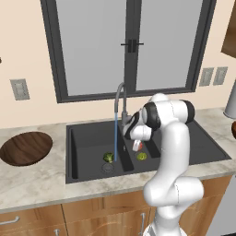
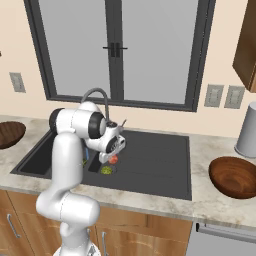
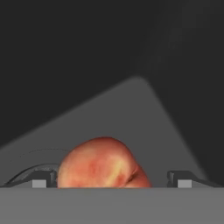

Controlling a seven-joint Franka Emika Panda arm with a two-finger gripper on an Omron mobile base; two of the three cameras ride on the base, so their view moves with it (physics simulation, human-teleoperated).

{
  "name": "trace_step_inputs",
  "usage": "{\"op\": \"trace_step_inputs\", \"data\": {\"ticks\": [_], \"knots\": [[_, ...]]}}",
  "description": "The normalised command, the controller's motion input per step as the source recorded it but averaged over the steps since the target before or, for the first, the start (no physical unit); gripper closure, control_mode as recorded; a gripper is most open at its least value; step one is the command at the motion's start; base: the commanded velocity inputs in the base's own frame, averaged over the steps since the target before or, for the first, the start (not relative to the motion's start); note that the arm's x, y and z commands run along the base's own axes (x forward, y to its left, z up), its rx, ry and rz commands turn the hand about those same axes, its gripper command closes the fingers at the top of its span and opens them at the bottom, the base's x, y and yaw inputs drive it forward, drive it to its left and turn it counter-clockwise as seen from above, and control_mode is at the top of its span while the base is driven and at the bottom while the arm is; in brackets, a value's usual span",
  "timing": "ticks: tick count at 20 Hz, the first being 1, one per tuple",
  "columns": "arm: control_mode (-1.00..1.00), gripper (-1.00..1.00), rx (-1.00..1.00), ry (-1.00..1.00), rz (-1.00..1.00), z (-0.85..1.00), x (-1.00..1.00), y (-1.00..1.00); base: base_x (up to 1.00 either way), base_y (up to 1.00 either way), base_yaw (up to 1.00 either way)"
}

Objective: Pick the broccolis from the sink and place them in one bowl. Place the peach in the other bowl. Then turn off the sink faucet.

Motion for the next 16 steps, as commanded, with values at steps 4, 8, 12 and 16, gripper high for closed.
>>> {"op": "trace_step_inputs", "data": {"ticks": [4,8,12,16], "knots": [[-1.00,-1.00,0.00,0.00,0.00,-0.33,0.13,0.00,0.00,0.00,0.00],[-1.00,1.00,0.00,0.00,0.00,-0.29,0.14,0.00,0.00,0.00,0.00],[-1.00,1.00,0.00,0.00,0.00,-0.23,0.13,-0.05,0.00,0.00,0.00],[-1.00,1.00,0.00,0.00,0.00,-0.03,0.04,-0.01,0.00,0.00,0.00]]}}
